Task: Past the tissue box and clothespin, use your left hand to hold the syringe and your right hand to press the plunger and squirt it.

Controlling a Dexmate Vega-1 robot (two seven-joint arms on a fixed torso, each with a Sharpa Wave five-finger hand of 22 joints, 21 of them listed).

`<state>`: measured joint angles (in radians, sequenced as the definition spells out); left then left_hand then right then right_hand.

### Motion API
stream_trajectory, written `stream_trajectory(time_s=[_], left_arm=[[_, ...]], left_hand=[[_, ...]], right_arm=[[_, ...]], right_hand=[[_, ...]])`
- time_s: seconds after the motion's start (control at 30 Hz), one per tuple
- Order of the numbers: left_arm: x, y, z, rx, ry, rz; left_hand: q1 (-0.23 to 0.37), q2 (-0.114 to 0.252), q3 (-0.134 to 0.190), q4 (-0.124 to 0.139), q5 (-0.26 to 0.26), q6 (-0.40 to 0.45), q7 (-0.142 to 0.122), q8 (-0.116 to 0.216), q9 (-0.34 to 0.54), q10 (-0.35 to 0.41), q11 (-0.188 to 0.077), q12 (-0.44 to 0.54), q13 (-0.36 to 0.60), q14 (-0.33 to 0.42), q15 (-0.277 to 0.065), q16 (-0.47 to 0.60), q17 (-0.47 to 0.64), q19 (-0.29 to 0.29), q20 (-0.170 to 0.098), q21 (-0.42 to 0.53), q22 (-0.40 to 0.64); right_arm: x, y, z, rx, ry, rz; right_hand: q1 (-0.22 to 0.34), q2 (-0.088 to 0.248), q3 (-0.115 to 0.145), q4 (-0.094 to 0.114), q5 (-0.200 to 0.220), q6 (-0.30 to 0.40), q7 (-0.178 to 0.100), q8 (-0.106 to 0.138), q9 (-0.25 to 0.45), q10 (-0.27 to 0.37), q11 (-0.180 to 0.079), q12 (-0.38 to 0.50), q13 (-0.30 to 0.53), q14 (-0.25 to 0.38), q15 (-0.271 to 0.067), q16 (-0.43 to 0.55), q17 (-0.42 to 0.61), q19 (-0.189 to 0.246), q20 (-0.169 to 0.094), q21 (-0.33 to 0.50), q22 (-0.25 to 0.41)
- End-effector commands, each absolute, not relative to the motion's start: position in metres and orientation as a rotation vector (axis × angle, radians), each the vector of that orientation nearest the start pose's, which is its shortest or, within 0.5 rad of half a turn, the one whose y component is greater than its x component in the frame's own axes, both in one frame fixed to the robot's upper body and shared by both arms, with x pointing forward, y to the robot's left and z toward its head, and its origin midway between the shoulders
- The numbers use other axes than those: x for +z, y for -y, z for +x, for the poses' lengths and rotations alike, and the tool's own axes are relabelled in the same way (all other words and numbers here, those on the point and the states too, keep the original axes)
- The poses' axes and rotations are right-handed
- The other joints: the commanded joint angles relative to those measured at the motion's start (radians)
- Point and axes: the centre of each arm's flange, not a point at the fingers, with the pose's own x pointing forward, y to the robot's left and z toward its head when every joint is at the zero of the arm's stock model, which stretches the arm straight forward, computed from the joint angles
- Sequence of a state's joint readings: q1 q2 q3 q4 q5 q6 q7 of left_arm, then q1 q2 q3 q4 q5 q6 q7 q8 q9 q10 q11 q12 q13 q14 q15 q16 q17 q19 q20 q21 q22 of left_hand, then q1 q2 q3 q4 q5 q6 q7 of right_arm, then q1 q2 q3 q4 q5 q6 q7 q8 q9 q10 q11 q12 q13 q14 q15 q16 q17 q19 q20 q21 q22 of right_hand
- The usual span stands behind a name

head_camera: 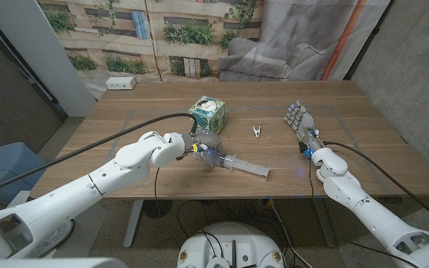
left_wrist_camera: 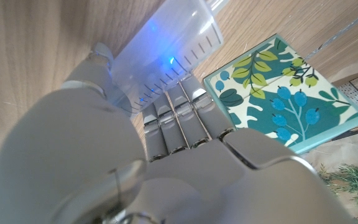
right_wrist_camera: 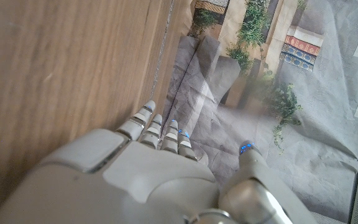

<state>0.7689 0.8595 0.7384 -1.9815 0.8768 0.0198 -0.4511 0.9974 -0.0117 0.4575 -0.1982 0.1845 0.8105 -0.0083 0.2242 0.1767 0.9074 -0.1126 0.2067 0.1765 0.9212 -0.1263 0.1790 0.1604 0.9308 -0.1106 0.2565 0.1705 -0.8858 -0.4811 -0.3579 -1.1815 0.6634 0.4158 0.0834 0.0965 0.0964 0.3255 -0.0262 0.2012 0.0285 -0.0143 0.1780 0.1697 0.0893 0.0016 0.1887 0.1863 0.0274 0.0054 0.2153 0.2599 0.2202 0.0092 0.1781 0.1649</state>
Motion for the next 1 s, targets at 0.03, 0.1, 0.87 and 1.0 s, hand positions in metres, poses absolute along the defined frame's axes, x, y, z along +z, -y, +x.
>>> stream_trajectory(time_s=[0.03,0.1,0.87,1.0], left_arm=[[-0.037,-0.129,0.547,-0.406,0.604,2.027],[-0.035,-0.128,0.546,-0.393,0.610,2.032],[0.008,-0.123,0.521,-0.238,0.699,2.058],[0.011,-0.123,0.520,-0.230,0.713,2.051]], left_hand=[[0.024,0.119,0.055,0.046,-0.001,0.101,-0.008,-0.016,0.006,0.023,-0.017,-0.007,0.002,0.011,-0.095,-0.002,0.005,0.023,-0.055,-0.002,0.003],[0.018,0.130,0.059,0.051,-0.003,0.097,-0.009,-0.020,0.007,0.022,-0.020,-0.009,0.002,0.010,-0.094,-0.003,0.005,0.023,-0.056,-0.003,0.004],[-0.011,0.156,0.080,0.056,-0.011,0.098,-0.010,-0.023,0.014,0.047,-0.039,-0.007,0.005,0.028,-0.095,-0.002,0.006,0.047,-0.060,-0.002,0.003],[-0.014,0.155,0.081,0.055,-0.012,0.099,-0.011,-0.023,0.015,0.044,-0.038,-0.008,0.005,0.027,-0.095,-0.003,0.005,0.045,-0.059,-0.004,0.003]], right_arm=[[-0.076,0.309,0.654,0.183,0.588,0.067],[-0.076,0.309,0.654,0.183,0.589,0.068],[-0.067,0.306,0.655,0.202,0.591,0.046],[-0.066,0.304,0.655,0.208,0.590,0.039]], right_hand=[[-0.002,0.012,0.002,-0.007,-0.003,0.000,-0.005,0.008,0.005,0.002,-0.006,0.004,0.002,0.007,-0.002,0.005,0.003,0.004,0.002,0.010,0.002],[-0.002,0.012,0.002,-0.007,-0.003,0.001,-0.005,0.009,0.005,0.003,-0.005,0.005,0.002,0.007,-0.002,0.005,0.003,0.004,0.003,0.010,0.002],[-0.003,0.014,0.002,-0.010,-0.004,0.004,-0.004,0.009,0.005,0.004,-0.003,0.005,0.002,0.005,-0.002,0.006,0.002,0.005,0.002,0.010,0.003],[-0.003,0.014,0.002,-0.011,-0.005,0.005,-0.004,0.009,0.005,0.004,-0.004,0.005,0.002,0.005,-0.003,0.006,0.002,0.005,0.002,0.010,0.003]])
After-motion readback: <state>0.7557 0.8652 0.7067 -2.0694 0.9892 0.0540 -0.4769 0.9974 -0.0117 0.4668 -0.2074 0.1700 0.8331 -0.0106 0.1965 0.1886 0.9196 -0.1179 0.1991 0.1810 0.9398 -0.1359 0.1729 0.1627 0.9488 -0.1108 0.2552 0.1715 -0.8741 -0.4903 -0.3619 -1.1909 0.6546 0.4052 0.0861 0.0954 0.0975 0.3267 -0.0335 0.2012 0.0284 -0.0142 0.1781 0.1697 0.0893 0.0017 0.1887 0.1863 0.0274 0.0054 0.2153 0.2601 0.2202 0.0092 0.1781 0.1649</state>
